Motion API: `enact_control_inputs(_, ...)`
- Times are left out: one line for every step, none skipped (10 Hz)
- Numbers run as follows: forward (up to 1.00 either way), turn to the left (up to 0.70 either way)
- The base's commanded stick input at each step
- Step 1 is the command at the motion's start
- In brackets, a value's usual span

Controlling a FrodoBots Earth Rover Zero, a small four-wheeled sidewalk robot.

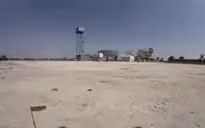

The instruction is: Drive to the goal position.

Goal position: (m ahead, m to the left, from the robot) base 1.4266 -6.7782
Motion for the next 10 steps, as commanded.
enact_control_inputs(0.70,0.00)
enact_control_inputs(0.70,0.00)
enact_control_inputs(0.70,0.00)
enact_control_inputs(0.70,0.00)
enact_control_inputs(0.70,0.00)
enact_control_inputs(0.70,0.00)
enact_control_inputs(0.70,0.00)
enact_control_inputs(0.70,0.00)
enact_control_inputs(0.70,0.00)
enact_control_inputs(0.70,0.00)
